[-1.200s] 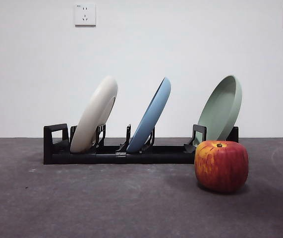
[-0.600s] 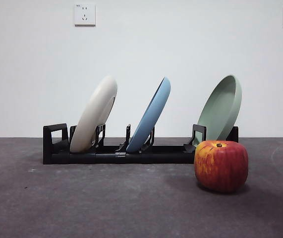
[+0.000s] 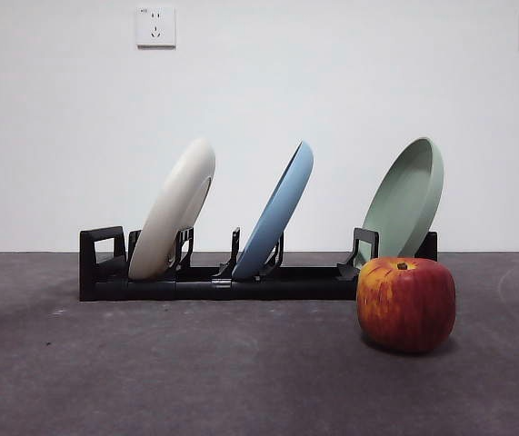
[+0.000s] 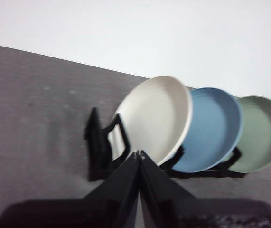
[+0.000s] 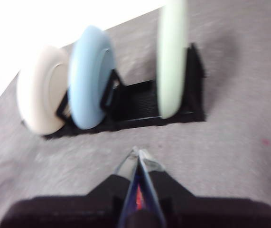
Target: Take the yellow plate from the plate rack,put the plate on the table,take the apple from the table,put the apple in the plate
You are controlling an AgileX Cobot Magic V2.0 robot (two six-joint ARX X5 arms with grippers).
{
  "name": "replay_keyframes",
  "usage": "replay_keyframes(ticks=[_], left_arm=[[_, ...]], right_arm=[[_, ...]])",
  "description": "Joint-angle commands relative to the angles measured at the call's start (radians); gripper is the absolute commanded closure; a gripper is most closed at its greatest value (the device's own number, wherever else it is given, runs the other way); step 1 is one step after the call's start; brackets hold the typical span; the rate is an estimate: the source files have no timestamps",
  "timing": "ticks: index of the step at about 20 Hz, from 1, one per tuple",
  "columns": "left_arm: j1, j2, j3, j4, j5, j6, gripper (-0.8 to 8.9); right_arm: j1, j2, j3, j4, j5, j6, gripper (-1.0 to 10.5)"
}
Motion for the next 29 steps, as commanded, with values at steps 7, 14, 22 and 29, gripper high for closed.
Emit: replay_keyframes(ticks=[7, 14, 22, 29], left_arm=[[-0.014, 0.486, 0.346, -0.11, 0.272, 0.038, 5.99], [-0.149, 0.816, 0.64, -0.172, 0.196, 0.051, 5.29], [-0.316, 1.107, 0.877, -0.225, 0.048, 0.077, 5.3], [-0.346, 1.199, 0.882, -0.211, -0.008, 0.113, 5.32]], right_arm=[[0.001, 0.275, 0.274, -0.177, -0.089, -0.159, 7.7], [0.001, 0.338, 0.299, -0.177, -0.088, -0.158, 6.8], [0.001, 0.339, 0.299, -0.176, -0.087, -0.158, 6.9], [0.001, 0.339, 0.299, -0.176, -0.087, -0.157, 6.9]])
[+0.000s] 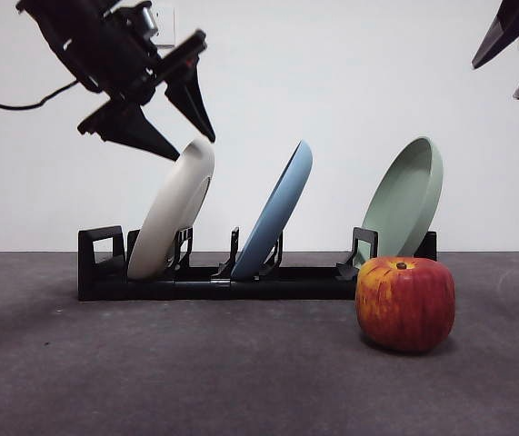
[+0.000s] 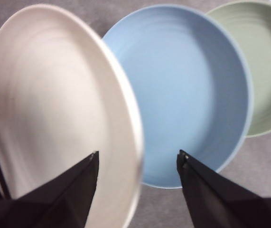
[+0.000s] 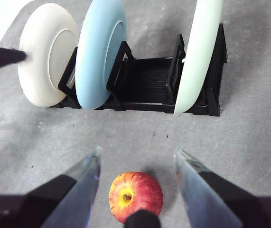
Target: Take the yellow plate from the plate rack,put the plate on the table,take the apple from the table,put the apple in the plate
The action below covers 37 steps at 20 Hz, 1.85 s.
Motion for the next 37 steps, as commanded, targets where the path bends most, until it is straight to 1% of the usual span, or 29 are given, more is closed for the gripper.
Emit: replay_keyframes(ticks=[1, 2, 3, 5, 6, 8, 10, 14, 19, 26, 28, 31, 34, 35, 37], left_arm=[[-0.004, 0.012, 0.0, 0.008, -0.015, 0.037, 5.36], [-0.004, 0.012, 0.0, 0.01, -0.014, 0.041, 5.45], [-0.004, 0.011, -0.001, 0.011, -0.011, 0.045, 6.1], [-0.004, 0.011, 0.0, 0.008, -0.01, 0.075, 7.79], [-0.004, 0.011, 0.0, 0.009, -0.01, 0.082, 8.28], [-0.005, 0.011, 0.005, 0.005, 0.013, 0.09, 8.26], [-0.005, -0.001, 0.005, -0.002, 0.062, 0.09, 8.22], [-0.008, -0.071, 0.022, -0.074, 0.071, 0.093, 8.22], [-0.01, -0.227, 0.137, -0.258, 0.072, 0.098, 8.22], [-0.03, -0.45, 0.369, -0.554, 0.071, 0.206, 8.22], [-0.042, -0.512, 0.405, -0.617, 0.071, 0.211, 8.22], [-0.072, -0.585, 0.409, -0.711, 0.067, 0.237, 8.22], [-0.135, -0.605, 0.408, -0.863, 0.051, 0.293, 8.22], [-0.162, -0.605, 0.408, -0.901, 0.026, 0.301, 8.22], [-0.235, -0.601, 0.388, -0.936, -0.065, 0.302, 8.22]], right_arm=[[0.001, 0.003, 0.003, 0.005, -0.001, -0.008, 6.9], [0.001, 0.003, 0.003, 0.005, -0.001, -0.008, 6.9], [0.001, 0.003, 0.003, 0.005, -0.001, -0.008, 6.9], [0.001, 0.003, 0.003, 0.005, 0.0, -0.008, 6.9], [0.001, 0.003, 0.003, 0.005, 0.0, -0.008, 6.9], [0.001, 0.003, 0.003, 0.005, 0.0, -0.008, 6.9], [0.001, 0.003, 0.003, 0.005, 0.0, -0.008, 6.9], [0.001, 0.003, 0.003, 0.005, 0.003, -0.008, 6.9], [0.001, 0.003, 0.003, 0.005, 0.003, -0.008, 6.9], [0.001, 0.003, 0.003, 0.005, 0.006, -0.008, 6.9], [0.001, 0.003, 0.003, 0.005, 0.006, -0.008, 6.9], [0.001, 0.003, 0.003, 0.005, 0.007, -0.009, 6.9], [0.001, 0.003, 0.003, 0.005, 0.006, -0.009, 6.9], [0.001, 0.003, 0.003, 0.005, 0.007, -0.008, 6.9], [0.001, 0.003, 0.003, 0.005, 0.007, -0.009, 6.9]])
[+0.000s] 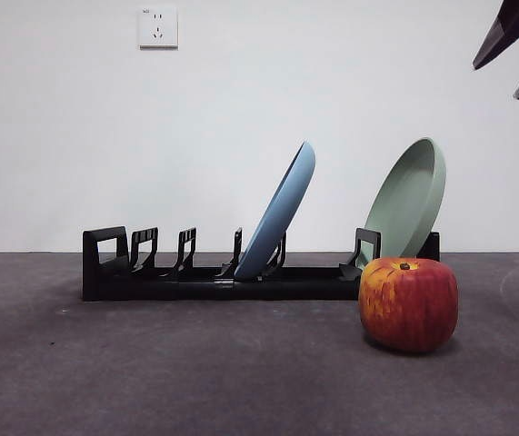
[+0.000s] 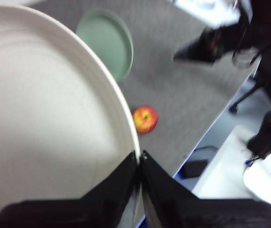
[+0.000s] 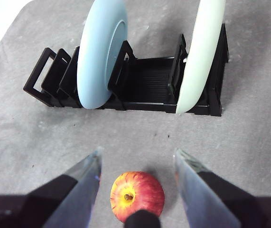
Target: Take the yellow plate from the plate rack,put the plate on the table,take the apple from the table,put the apple in the plate
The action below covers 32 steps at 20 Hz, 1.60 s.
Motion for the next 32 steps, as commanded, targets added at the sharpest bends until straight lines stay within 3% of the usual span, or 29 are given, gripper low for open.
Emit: replay_keyframes(ticks=[1, 5, 9, 13, 18, 24, 29, 30, 32], left_arm=[[-0.073, 0.0, -0.036, -0.003, -0.079, 0.019, 8.22], [-0.204, 0.0, -0.212, 0.075, -0.23, -0.061, 8.22], [-0.327, 0.028, -0.468, 0.291, -0.278, -0.153, 8.22], [-0.428, 0.151, -0.632, 0.453, -0.367, -0.187, 8.22], [-0.482, 0.38, -0.657, 0.571, -0.497, -0.182, 8.22], [-0.487, 0.584, -0.657, 0.69, -0.493, -0.177, 8.22], [-0.496, 0.618, -0.657, 0.691, -0.486, -0.179, 8.07], [-0.496, 0.618, -0.657, 0.689, -0.487, -0.179, 7.51], [-0.492, 0.617, -0.655, 0.686, -0.488, -0.183, 5.04]], right_arm=[[0.0, 0.003, 0.003, 0.005, 0.004, -0.009, 6.9], [0.0, 0.003, 0.003, 0.006, 0.006, -0.009, 6.9], [0.001, 0.003, 0.003, 0.006, 0.006, -0.008, 6.9], [0.001, 0.003, 0.003, 0.005, 0.006, -0.008, 6.9], [0.001, 0.003, 0.003, 0.006, 0.006, -0.008, 6.9], [0.001, 0.003, 0.003, 0.006, 0.006, -0.008, 6.9], [0.001, 0.003, 0.003, 0.015, 0.002, 0.005, 7.0], [0.001, 0.003, 0.003, 0.018, 0.002, 0.004, 7.0], [0.001, 0.003, 0.003, 0.025, -0.004, 0.003, 6.9]])
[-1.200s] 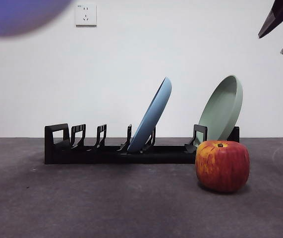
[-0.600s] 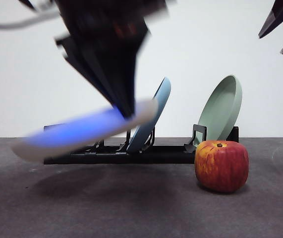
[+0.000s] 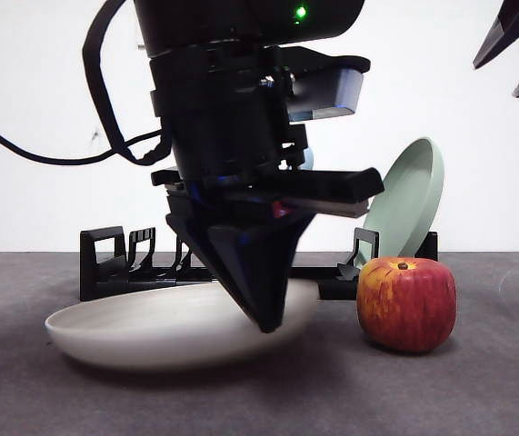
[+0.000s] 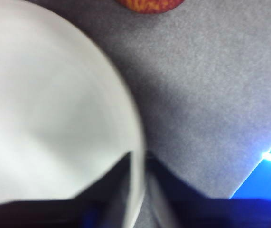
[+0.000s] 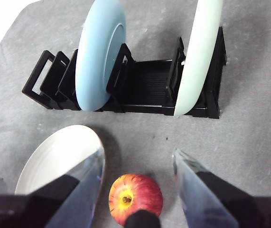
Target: Take the yellow plate from the plate rack,put the plate on the table,take the apple from the table,put the apple in the plate
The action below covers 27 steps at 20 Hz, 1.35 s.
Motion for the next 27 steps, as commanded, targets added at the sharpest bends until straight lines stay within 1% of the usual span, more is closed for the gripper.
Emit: replay_keyframes(ticks=[1, 2, 3, 5, 6, 7, 9, 12, 13, 15, 16, 18, 19, 24, 27], left_arm=[[-0.001, 0.003, -0.003, -0.002, 0.0, -0.007, 4.65], [-0.001, -0.003, 0.003, -0.003, -0.001, -0.007, 4.68], [-0.003, -0.019, 0.01, -0.002, -0.001, -0.008, 4.67], [-0.005, -0.077, 0.026, 0.001, -0.007, -0.011, 4.67], [-0.005, -0.115, 0.038, 0.003, -0.008, -0.012, 4.68], [-0.005, -0.159, 0.052, 0.005, -0.01, -0.013, 4.67], [-0.002, -0.259, 0.077, 0.021, -0.062, -0.011, 4.67], [0.0, -0.439, 0.101, 0.04, -0.21, -0.006, 4.68], [0.001, -0.496, 0.108, 0.041, -0.265, -0.002, 4.68], [0.001, -0.603, 0.124, 0.039, -0.371, 0.026, 4.68], [0.0, -0.661, 0.133, 0.039, -0.421, 0.042, 4.68], [0.0, -0.761, 0.141, 0.043, -0.485, 0.051, 4.68], [0.0, -0.803, 0.141, 0.042, -0.504, 0.051, 4.68], [0.0, -0.99, 0.141, 0.039, -0.569, 0.051, 4.68], [0.0, -1.054, 0.141, 0.038, -0.588, 0.051, 4.68]], right_arm=[[0.002, 0.002, 0.003, 0.021, -0.003, 0.0, 6.9], [0.004, 0.002, 0.005, 0.021, -0.003, -0.004, 6.9], [0.011, 0.002, 0.008, 0.019, -0.001, -0.022, 6.5], [0.047, 0.002, 0.019, 0.019, 0.01, -0.056, 5.5], [0.07, 0.003, 0.026, 0.018, 0.033, -0.063, 5.1], [0.099, 0.006, 0.034, 0.015, 0.073, -0.074, 4.8], [0.17, 0.027, 0.053, 0.007, 0.148, -0.107, 4.3], [0.27, 0.103, 0.104, -0.06, 0.25, -0.142, 4.3], [0.296, 0.141, 0.126, -0.095, 0.269, -0.142, 4.3], [0.34, 0.221, 0.168, -0.154, 0.272, -0.157, 4.4], [0.362, 0.265, 0.186, -0.17, 0.296, -0.156, 4.4], [0.399, 0.338, 0.203, -0.173, 0.36, -0.168, 4.4], [0.41, 0.37, 0.208, -0.173, 0.373, -0.168, 4.4], [0.434, 0.523, 0.208, -0.172, 0.372, -0.167, 4.4], [0.434, 0.609, 0.208, -0.169, 0.371, -0.167, 4.4]])
